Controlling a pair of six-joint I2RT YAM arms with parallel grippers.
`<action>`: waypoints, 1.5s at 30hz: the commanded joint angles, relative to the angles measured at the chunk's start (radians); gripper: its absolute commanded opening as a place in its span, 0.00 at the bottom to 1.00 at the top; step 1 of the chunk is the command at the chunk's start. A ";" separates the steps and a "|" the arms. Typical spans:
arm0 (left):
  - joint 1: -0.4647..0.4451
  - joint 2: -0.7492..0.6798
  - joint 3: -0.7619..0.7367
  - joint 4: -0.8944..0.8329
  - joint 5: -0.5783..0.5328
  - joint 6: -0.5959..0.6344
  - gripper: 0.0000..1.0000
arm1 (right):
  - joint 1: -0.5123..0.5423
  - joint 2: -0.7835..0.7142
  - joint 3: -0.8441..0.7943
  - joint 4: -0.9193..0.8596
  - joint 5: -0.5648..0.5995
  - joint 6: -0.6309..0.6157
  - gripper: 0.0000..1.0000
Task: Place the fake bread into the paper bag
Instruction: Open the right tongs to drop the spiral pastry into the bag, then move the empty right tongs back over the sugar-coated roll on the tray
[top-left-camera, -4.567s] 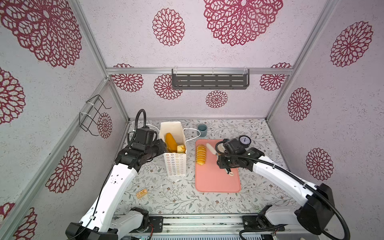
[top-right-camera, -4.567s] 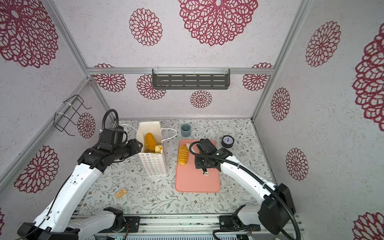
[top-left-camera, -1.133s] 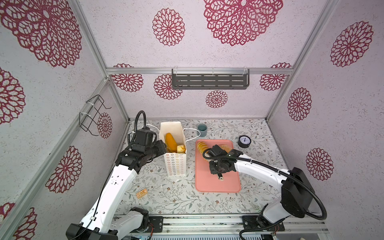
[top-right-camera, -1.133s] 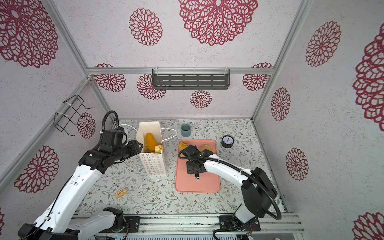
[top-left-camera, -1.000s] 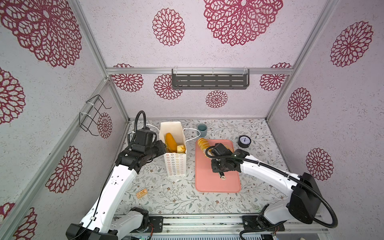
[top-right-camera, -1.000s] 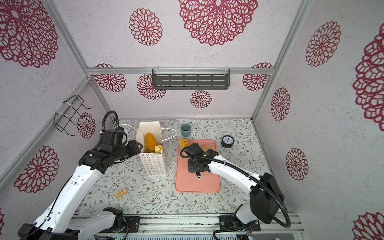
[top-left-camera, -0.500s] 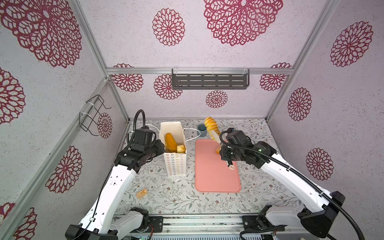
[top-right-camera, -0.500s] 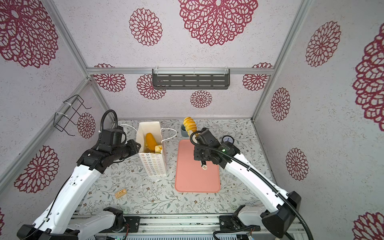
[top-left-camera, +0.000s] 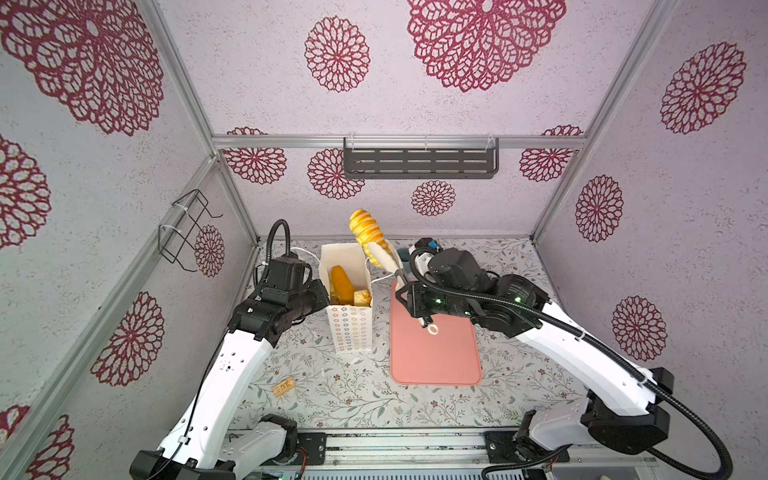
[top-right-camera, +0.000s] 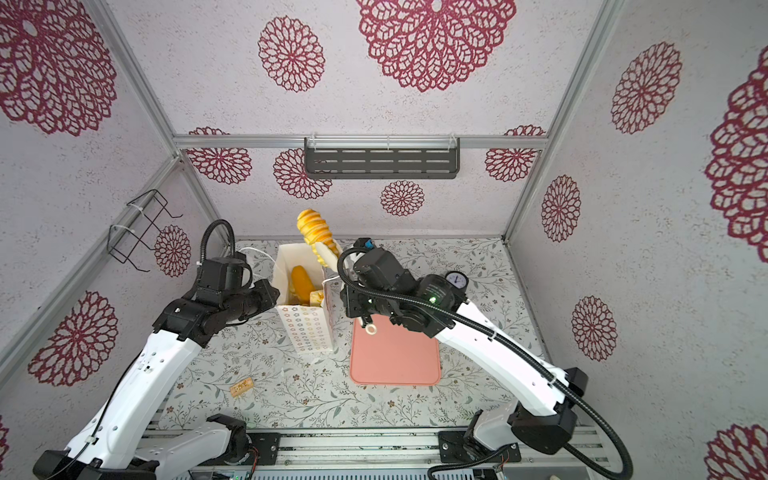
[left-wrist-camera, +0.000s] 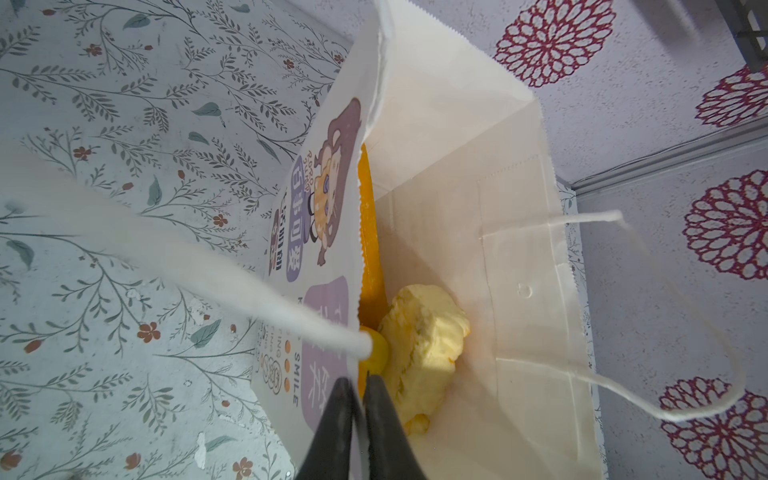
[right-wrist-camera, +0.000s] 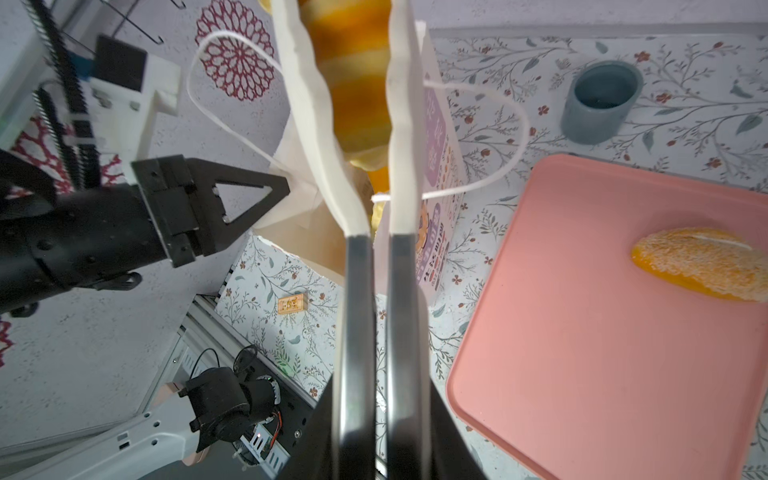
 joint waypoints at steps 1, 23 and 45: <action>0.006 -0.013 0.016 0.019 0.011 -0.009 0.11 | 0.019 0.018 0.026 0.083 0.005 0.048 0.06; 0.006 -0.004 0.009 0.038 0.024 -0.007 0.10 | 0.039 0.067 0.009 0.115 0.006 0.055 0.46; 0.006 -0.001 0.023 0.018 0.012 -0.002 0.19 | -0.280 -0.286 -0.262 -0.001 0.036 -0.009 0.41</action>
